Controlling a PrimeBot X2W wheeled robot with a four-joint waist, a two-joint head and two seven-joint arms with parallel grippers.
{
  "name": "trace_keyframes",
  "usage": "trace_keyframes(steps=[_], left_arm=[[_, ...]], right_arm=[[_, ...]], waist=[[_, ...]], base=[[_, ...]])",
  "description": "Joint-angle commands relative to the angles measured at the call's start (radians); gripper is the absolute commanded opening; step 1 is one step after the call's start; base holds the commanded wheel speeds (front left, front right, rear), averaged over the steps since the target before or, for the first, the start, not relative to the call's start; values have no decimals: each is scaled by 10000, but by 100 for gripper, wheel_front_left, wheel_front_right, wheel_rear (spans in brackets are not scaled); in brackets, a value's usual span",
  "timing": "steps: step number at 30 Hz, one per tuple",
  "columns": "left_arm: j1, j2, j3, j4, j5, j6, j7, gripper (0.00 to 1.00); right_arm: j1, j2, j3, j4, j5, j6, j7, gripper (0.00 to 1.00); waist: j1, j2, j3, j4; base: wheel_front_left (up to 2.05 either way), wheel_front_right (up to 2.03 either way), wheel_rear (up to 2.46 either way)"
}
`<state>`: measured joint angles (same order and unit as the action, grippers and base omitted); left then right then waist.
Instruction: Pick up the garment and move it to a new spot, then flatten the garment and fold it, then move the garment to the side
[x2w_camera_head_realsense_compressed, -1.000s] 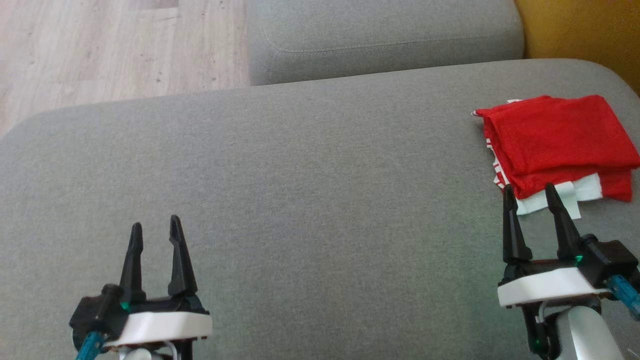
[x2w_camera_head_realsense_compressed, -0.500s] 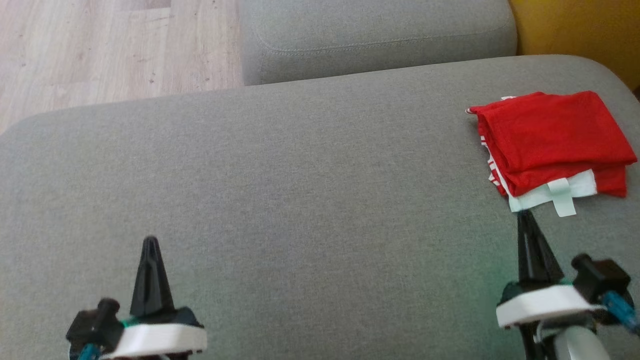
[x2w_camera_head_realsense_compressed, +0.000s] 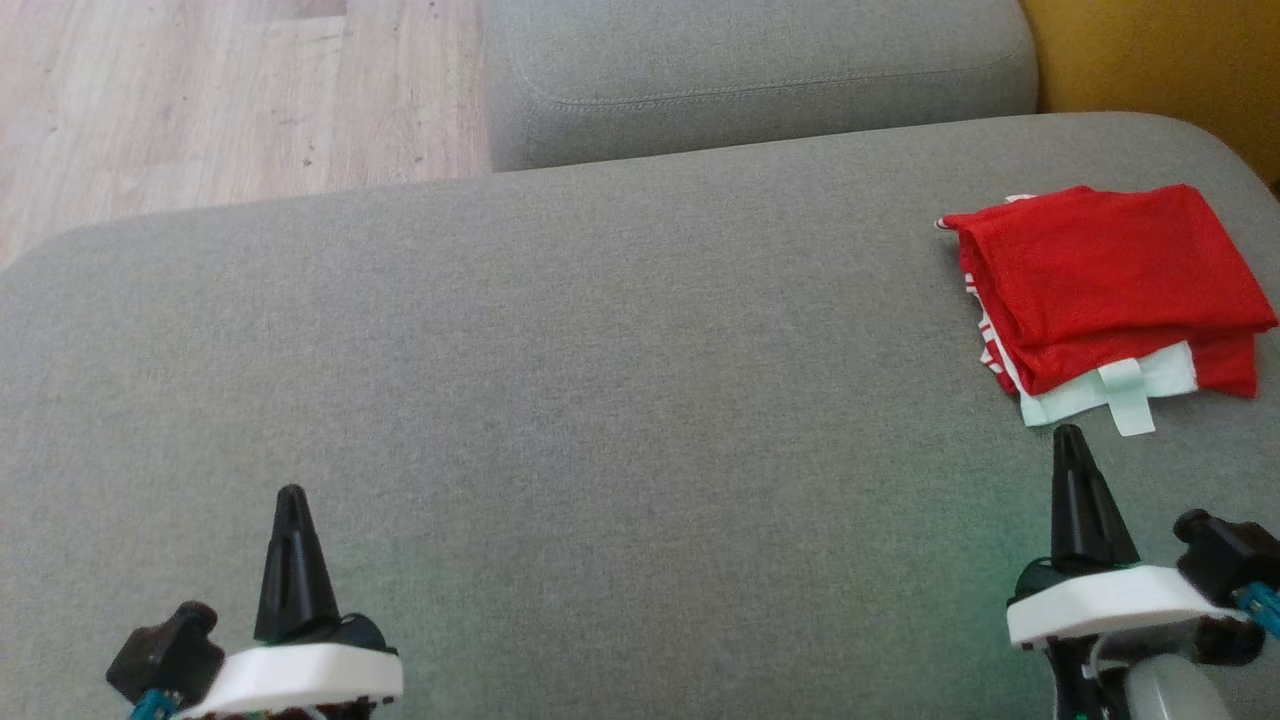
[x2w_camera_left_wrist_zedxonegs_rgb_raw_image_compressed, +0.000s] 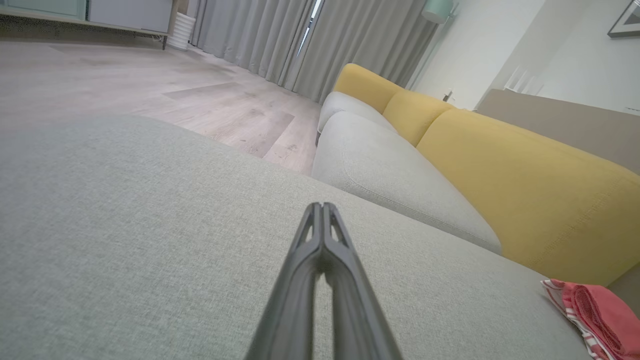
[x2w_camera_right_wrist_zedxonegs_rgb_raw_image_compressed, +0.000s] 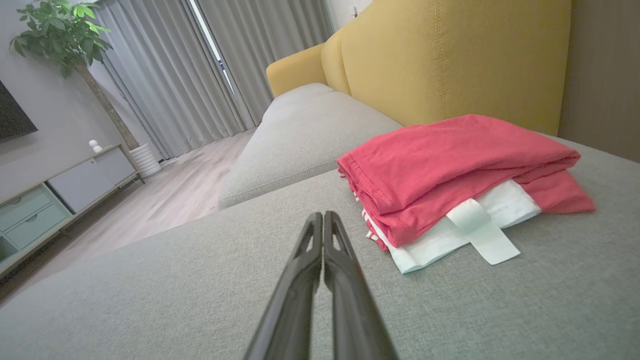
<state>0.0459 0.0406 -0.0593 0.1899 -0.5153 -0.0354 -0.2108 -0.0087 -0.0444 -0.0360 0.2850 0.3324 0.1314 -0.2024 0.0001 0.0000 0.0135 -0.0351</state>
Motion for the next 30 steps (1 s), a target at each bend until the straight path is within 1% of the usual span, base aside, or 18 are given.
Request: trace_keyframes(steps=[1, 30], left_arm=[[-488, 16, 208, -280, -287, -66, 90, 0], [-763, 37, 606, -62, -3079, -299, 916, 0]], right_arm=[[-427, -14, -37, -342, 362, -1, 66, 0], [-575, -25, -232, -359, 3613, -3, 877, 0]], waist=[[0, 0, -2, 6], [-1, 0, -29, 96]], base=[[0, 0, 0], [0, 0, 0]])
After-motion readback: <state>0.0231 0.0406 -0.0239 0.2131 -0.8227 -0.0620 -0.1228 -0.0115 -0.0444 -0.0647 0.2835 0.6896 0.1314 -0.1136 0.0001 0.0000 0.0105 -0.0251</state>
